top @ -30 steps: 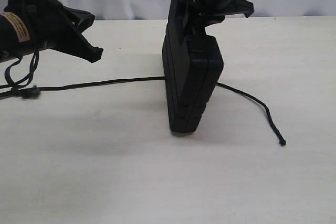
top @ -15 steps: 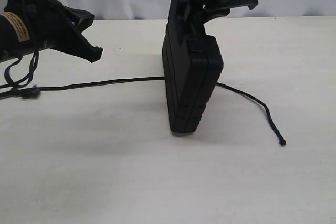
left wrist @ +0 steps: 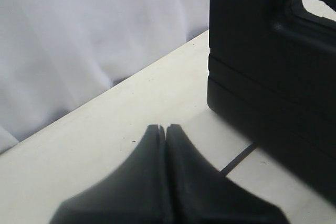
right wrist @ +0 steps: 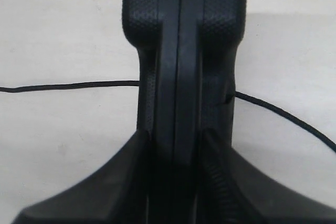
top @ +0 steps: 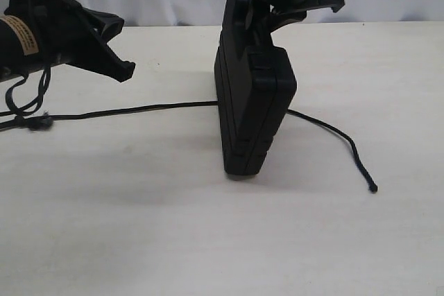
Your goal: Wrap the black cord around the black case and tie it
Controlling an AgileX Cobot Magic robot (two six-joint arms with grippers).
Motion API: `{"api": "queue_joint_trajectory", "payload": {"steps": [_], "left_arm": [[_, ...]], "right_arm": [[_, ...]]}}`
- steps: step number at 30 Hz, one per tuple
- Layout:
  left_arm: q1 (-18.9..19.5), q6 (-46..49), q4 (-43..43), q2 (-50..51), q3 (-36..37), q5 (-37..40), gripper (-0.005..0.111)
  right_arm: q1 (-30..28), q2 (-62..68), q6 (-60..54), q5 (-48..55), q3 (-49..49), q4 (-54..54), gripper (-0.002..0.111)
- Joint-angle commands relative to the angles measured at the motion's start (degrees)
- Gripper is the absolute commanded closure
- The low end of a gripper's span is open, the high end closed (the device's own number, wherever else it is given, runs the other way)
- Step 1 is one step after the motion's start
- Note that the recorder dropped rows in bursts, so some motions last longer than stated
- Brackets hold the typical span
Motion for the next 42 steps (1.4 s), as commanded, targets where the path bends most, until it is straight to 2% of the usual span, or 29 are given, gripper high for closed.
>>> {"api": "queue_joint_trajectory", "payload": {"steps": [1, 4, 33, 39, 42], "left_arm": [[0.0, -0.6, -0.2, -0.3, 0.2, -0.8, 0.107], [0.0, -0.6, -0.2, -0.3, 0.2, -0.8, 0.107], [0.0, -0.6, -0.2, -0.3, 0.2, -0.3, 0.107], [0.0, -1.0, -0.9, -0.3, 0.2, 3.4, 0.107], [0.3, -1.8, -5.8, -0.3, 0.1, 5.6, 0.107]], "right_arm": [[-0.1, -0.3, -0.6, 0.6, -0.3, -0.9, 0.092], [-0.1, -0.6, -0.8, 0.3, -0.3, -0.7, 0.104], [-0.1, -0.6, -1.0, 1.3, -0.3, 1.1, 0.104], [-0.1, -0.6, -1.0, 1.3, -0.3, 1.1, 0.104], [-0.1, -0.6, -1.0, 1.3, -0.3, 1.1, 0.104]]}}
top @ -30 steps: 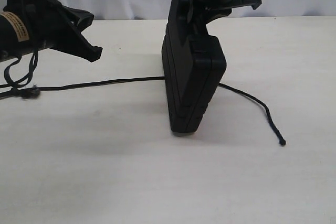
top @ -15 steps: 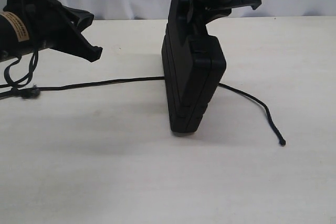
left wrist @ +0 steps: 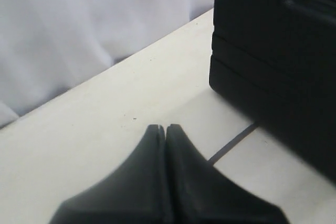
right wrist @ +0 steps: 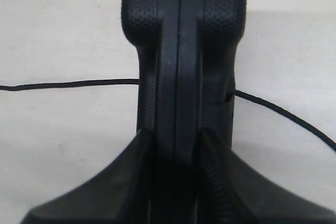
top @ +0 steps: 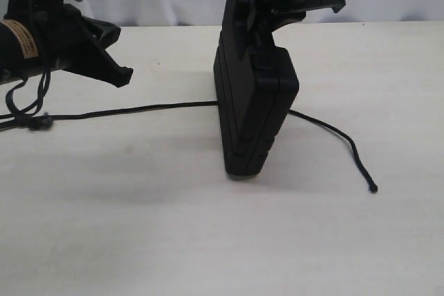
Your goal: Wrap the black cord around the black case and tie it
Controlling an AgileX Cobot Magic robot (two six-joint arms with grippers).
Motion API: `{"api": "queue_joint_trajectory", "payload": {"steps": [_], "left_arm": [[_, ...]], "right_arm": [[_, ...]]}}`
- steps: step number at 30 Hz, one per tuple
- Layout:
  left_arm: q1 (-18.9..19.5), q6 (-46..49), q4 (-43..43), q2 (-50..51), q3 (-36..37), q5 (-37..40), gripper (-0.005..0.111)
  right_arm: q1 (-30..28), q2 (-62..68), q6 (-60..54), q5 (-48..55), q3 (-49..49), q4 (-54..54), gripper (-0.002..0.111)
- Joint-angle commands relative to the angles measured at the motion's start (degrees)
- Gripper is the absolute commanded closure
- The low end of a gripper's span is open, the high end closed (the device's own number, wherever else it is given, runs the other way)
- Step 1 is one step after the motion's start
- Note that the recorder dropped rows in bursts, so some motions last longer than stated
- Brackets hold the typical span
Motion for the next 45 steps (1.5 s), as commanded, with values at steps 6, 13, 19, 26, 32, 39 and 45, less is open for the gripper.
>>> {"api": "queue_joint_trajectory", "payload": {"steps": [6, 13, 19, 26, 32, 39, 45], "left_arm": [[4.9, -1.7, -15.0, -0.3, -8.4, 5.3, 0.107], [8.3, 6.5, -8.1, 5.4, -29.9, 40.7, 0.107], [12.1, 14.2, -5.0, 15.4, -37.9, 60.9, 0.107], [13.2, 32.4, -6.0, 26.1, -37.9, 65.3, 0.095], [13.2, 39.0, 0.2, 33.0, -37.9, 63.0, 0.049], [13.6, 39.2, 2.1, 37.9, -37.9, 60.9, 0.037], [13.6, 42.1, 1.9, 39.0, -37.9, 64.0, 0.037]], "right_arm": [[-0.1, -0.6, -0.8, 1.0, -0.3, 0.9, 0.104], [-0.1, -0.6, -0.8, 1.0, -0.3, 0.9, 0.104], [-0.1, -0.6, -0.8, 1.0, -0.3, 0.9, 0.104], [-0.1, -0.6, -0.8, 1.0, -0.3, 0.9, 0.104], [-0.1, -0.6, -0.8, 1.0, -0.3, 0.9, 0.104], [-0.1, -0.6, -0.8, 1.0, -0.3, 0.9, 0.104], [-0.1, -0.6, -0.8, 1.0, -0.3, 0.9, 0.104]]}}
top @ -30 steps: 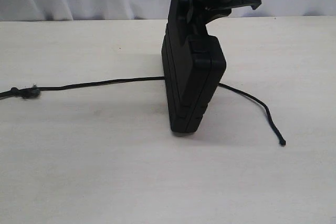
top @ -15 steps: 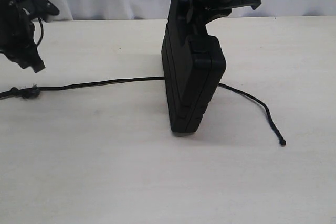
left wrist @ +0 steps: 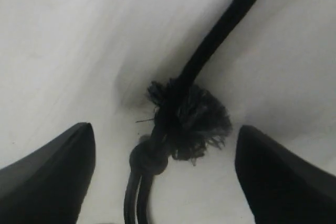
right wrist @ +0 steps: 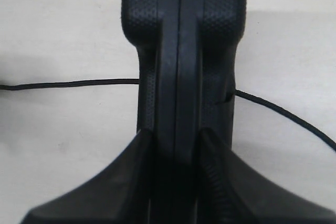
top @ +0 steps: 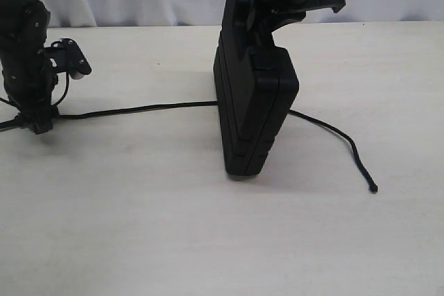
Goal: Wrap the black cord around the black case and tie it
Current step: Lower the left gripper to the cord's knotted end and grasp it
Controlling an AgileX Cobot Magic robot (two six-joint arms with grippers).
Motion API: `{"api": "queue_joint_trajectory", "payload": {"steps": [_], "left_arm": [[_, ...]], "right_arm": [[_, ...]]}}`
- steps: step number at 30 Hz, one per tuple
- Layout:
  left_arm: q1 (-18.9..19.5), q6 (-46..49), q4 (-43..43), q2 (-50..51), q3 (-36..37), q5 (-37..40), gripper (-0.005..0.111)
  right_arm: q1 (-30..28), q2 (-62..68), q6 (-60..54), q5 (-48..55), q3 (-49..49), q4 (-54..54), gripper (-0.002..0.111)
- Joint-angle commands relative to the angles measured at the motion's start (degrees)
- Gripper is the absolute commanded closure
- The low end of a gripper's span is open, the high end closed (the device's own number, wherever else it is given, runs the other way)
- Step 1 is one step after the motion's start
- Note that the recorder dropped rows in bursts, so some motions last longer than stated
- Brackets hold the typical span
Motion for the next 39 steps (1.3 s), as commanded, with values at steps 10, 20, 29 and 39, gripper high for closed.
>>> {"api": "queue_joint_trajectory", "payload": {"steps": [10, 20, 29, 39], "left_arm": [[3.2, 1.8, -7.7, 0.6, -0.5, -0.8, 0.037], [6.2, 0.6, -12.0, 1.4, -0.4, -2.9, 0.038], [6.1, 0.6, -16.0, 5.2, -0.4, 5.3, 0.093], [6.1, -7.9, -49.3, 5.5, -1.0, 7.6, 0.102]], "right_arm": [[-0.1, -0.6, -0.5, 0.9, -0.3, 0.7, 0.104], [-0.1, -0.6, -0.5, 0.9, -0.3, 0.7, 0.104], [-0.1, -0.6, -0.5, 0.9, -0.3, 0.7, 0.104], [-0.1, -0.6, -0.5, 0.9, -0.3, 0.7, 0.104]]}}
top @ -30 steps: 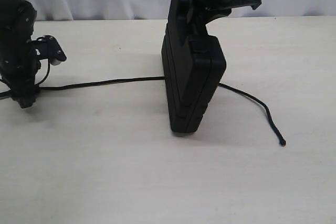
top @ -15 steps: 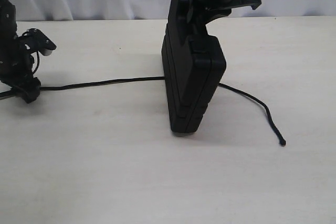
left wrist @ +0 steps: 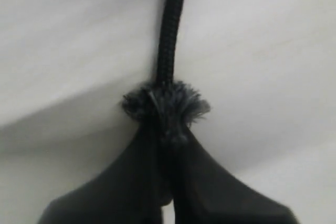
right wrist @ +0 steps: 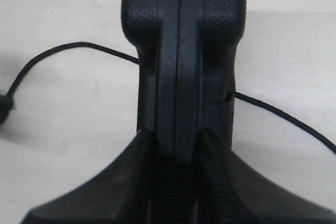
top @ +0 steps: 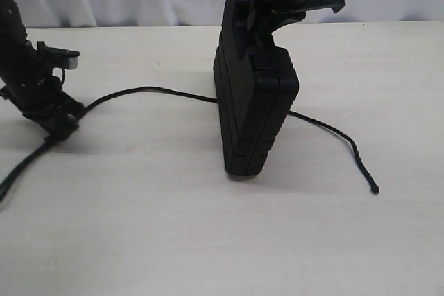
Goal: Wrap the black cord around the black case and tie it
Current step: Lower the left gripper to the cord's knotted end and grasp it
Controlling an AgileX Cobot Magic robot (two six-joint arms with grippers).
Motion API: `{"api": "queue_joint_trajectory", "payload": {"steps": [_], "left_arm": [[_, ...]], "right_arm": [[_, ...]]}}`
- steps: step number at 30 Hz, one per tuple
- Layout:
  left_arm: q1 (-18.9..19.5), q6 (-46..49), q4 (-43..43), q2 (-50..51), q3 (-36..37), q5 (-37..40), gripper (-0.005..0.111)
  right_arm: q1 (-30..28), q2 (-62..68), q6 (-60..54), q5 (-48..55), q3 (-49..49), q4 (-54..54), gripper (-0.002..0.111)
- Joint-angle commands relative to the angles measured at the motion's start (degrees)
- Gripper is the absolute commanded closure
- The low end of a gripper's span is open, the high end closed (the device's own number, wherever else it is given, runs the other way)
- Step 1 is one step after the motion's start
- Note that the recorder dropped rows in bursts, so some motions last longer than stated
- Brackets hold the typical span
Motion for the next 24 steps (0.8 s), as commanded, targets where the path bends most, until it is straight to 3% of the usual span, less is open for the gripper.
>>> {"api": "queue_joint_trajectory", "payload": {"steps": [1, 4, 9, 14, 19, 24], "left_arm": [[-0.6, 0.0, -19.1, 2.4, 0.4, 2.9, 0.096], [-1.2, 2.7, -26.4, 2.4, 0.4, 5.3, 0.076], [-3.4, 6.1, -29.6, 2.4, 0.4, 6.1, 0.046], [-4.3, 17.1, -26.6, 2.4, -2.2, 10.9, 0.045], [-4.3, 10.5, -16.2, 2.0, -8.4, 13.1, 0.046], [-4.4, 14.0, -14.4, -1.2, -9.5, 11.5, 0.062]], "right_arm": [[-0.1, -0.6, -0.5, 0.9, -0.3, 0.7, 0.104], [-0.1, -0.6, -0.5, 0.9, -0.3, 0.7, 0.104], [-0.1, -0.6, -0.5, 0.9, -0.3, 0.7, 0.104], [-0.1, -0.6, -0.5, 0.9, -0.3, 0.7, 0.104], [-0.1, -0.6, -0.5, 0.5, -0.3, 0.7, 0.104], [-0.1, -0.6, -0.5, 0.3, -0.3, 0.7, 0.104]]}}
